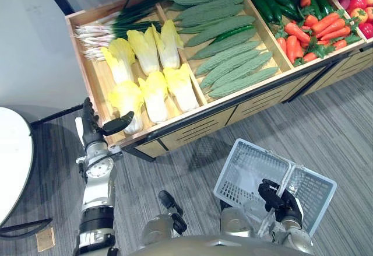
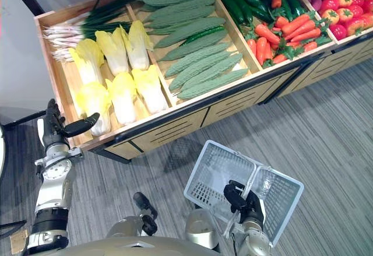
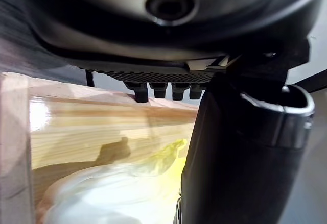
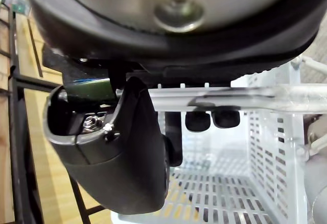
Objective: Pick vegetable in the basket
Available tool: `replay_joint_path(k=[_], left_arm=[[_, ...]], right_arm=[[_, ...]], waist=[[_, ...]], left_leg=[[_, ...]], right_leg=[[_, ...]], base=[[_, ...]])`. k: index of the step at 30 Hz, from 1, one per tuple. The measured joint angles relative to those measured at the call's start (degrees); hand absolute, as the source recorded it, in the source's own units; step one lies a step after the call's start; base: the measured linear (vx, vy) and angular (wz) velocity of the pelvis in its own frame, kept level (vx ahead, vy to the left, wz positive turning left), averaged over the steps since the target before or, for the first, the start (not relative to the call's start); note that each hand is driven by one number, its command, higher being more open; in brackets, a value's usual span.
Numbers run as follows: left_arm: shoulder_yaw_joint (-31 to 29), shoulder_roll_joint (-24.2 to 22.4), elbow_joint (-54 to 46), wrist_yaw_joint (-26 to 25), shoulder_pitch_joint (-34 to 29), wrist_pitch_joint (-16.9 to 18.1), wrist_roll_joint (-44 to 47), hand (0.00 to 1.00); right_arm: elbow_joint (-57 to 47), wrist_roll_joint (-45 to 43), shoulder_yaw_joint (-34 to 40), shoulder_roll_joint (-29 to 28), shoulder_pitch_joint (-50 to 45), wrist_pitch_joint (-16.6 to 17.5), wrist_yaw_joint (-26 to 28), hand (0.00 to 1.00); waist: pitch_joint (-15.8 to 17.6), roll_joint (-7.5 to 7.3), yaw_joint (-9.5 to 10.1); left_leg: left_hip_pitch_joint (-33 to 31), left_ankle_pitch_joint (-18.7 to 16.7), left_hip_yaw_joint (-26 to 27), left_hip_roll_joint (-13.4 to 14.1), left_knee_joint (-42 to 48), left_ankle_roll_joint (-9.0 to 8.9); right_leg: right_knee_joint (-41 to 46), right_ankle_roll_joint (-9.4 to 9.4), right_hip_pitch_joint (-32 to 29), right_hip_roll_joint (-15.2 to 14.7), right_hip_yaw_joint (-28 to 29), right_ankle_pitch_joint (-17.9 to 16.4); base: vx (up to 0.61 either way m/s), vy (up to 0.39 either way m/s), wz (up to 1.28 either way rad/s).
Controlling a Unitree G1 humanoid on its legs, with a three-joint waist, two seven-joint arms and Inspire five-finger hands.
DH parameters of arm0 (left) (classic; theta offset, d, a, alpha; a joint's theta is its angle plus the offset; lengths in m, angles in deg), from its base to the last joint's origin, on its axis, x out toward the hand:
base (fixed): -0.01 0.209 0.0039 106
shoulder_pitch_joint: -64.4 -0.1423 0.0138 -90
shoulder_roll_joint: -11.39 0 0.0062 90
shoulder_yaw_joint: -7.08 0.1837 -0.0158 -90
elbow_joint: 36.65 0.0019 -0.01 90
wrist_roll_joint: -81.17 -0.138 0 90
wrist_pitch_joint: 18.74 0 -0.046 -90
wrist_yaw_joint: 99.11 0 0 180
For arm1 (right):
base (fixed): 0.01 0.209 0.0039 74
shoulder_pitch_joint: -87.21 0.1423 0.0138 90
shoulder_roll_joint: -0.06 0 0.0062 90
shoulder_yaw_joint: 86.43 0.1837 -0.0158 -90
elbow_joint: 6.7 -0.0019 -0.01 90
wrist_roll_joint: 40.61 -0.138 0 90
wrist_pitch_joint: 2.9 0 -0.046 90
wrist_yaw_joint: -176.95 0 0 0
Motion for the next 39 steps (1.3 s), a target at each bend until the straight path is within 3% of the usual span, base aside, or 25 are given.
replay_joint_path(k=[6,16,18,20,33,34,39], left_arm=[[0.24,3.75,5.00,-0.75,5.65,2.29,0.06,1.00],[2.64,7.62,9.44,-1.04,10.85,2.11,1.30,1.00],[5.19,8.06,12.71,-0.41,12.53,1.30,2.03,1.00],[5.38,7.24,10.46,-1.49,12.59,2.30,1.79,1.00],[8.04,6.44,10.04,-1.43,11.95,1.92,0.22,1.00],[8.32,6.45,10.03,-1.44,11.85,1.96,0.21,0.00],[8.37,6.94,10.04,-1.47,10.97,2.35,0.30,0.00]], right_arm=[[0.01,-0.04,-2.24,0.67,1.21,0.04,-0.05,0.00],[0.56,-0.05,-5.48,1.70,2.92,0.04,-0.47,0.00],[0.80,-0.05,-6.93,1.59,4.01,0.05,-0.47,0.00],[0.76,-0.04,-7.17,1.33,4.03,0.17,-0.55,0.00],[1.91,-0.03,-7.31,1.55,5.43,0.64,-1.50,0.00],[2.04,-0.03,-7.32,1.55,5.43,0.76,-1.52,0.00],[2.41,-0.03,-7.35,1.64,5.42,0.99,-1.69,0.00]], waist=[[0.25,-0.28,0.00],[0.95,-1.45,-0.10],[2.34,-3.05,-0.87],[3.15,-3.70,-0.58],[3.27,-3.11,-0.19],[3.27,-3.10,-0.19],[3.28,-3.06,-0.11]], left_leg=[[-2.62,1.08,0.33,1.34,-0.03,-0.14],[-2.73,1.21,1.25,1.33,-0.14,-0.11],[-2.73,1.22,1.29,1.21,-0.03,-0.09],[-3.22,1.39,1.28,1.14,0.02,0.16],[-2.59,1.66,1.10,0.28,0.05,0.58],[-2.58,1.66,1.10,0.27,0.05,0.58],[-2.35,1.66,1.11,0.27,0.04,0.58]], right_leg=[[0.40,-0.62,-3.19,1.28,0.31,0.57],[0.85,-0.61,-4.07,1.30,1.44,0.81],[0.86,-0.48,-4.13,1.14,1.50,0.89],[0.91,-0.22,-4.57,1.11,1.46,1.08],[0.84,-0.18,-3.99,0.41,1.43,1.27],[0.85,-0.18,-3.99,0.41,1.43,1.27],[0.88,-0.18,-3.85,0.41,1.42,1.28]], base=[[-0.03,-0.021,-0.06],[0.00,0.003,-0.05],[0.00,0.000,0.00],[0.00,0.000,0.00],[0.02,0.003,0.00],[0.00,0.000,0.00],[0.00,0.000,0.00]])
